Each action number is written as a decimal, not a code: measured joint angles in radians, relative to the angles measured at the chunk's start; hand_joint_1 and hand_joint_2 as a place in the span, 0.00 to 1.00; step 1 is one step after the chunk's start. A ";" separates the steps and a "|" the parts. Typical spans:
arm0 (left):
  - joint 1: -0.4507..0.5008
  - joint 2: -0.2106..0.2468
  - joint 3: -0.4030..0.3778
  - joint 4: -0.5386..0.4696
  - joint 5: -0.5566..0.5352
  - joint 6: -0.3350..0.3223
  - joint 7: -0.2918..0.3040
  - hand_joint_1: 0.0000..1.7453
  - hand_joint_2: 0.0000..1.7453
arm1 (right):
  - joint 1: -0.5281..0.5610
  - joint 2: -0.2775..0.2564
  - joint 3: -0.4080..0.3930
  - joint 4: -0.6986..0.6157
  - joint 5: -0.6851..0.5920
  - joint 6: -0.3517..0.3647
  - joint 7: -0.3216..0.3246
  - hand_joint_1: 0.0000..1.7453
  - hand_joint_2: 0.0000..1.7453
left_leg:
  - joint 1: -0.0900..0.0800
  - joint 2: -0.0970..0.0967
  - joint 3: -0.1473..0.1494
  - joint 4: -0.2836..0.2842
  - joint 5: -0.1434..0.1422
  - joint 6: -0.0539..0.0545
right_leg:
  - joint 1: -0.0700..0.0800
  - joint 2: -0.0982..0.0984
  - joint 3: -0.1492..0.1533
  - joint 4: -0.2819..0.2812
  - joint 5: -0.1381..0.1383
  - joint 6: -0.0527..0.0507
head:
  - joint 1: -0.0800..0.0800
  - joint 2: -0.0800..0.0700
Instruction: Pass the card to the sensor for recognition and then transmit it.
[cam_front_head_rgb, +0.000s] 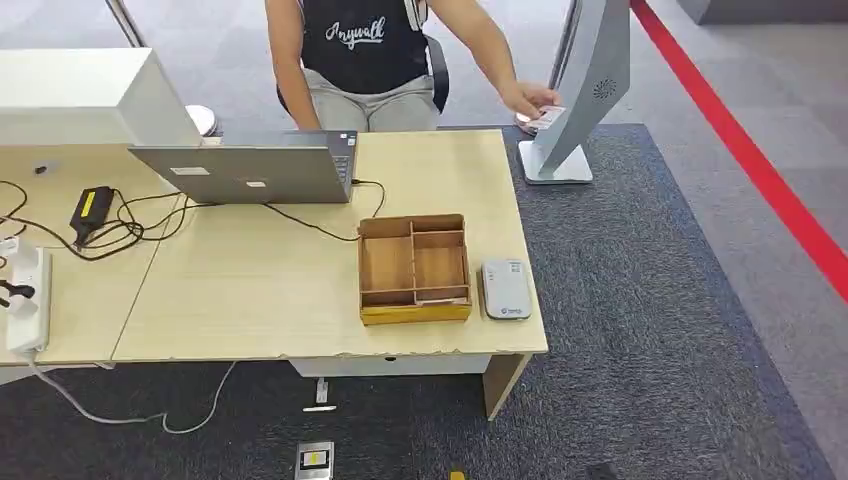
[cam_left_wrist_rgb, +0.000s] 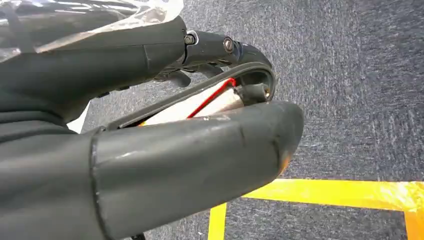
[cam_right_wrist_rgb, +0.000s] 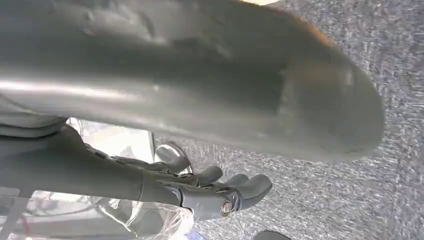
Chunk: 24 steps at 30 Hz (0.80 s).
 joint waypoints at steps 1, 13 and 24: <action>0.000 0.000 -0.001 0.000 0.001 0.000 -0.002 0.00 0.00 | -0.001 -0.001 -0.001 -0.001 -0.007 -0.012 -0.009 0.00 1.00 | 0.000 0.000 0.000 0.000 0.000 0.000 | 0.000 0.000 0.000 0.000 0.000 0.000 | 0.000 0.000; 0.003 -0.001 -0.031 0.000 0.017 0.002 -0.026 0.00 0.00 | -0.070 -0.156 -0.005 -0.235 -0.184 -0.303 -0.111 0.00 1.00 | -0.003 0.000 0.000 0.000 0.001 0.001 | -0.003 0.000 0.001 0.000 0.002 0.003 | 0.000 0.000; 0.003 -0.002 -0.056 0.000 0.034 0.011 -0.015 0.00 0.00 | -0.104 -0.283 0.002 -0.648 0.045 -0.310 0.085 0.00 1.00 | -0.003 -0.001 0.001 0.001 0.001 0.001 | -0.004 -0.001 0.001 0.000 0.003 0.004 | -0.001 0.000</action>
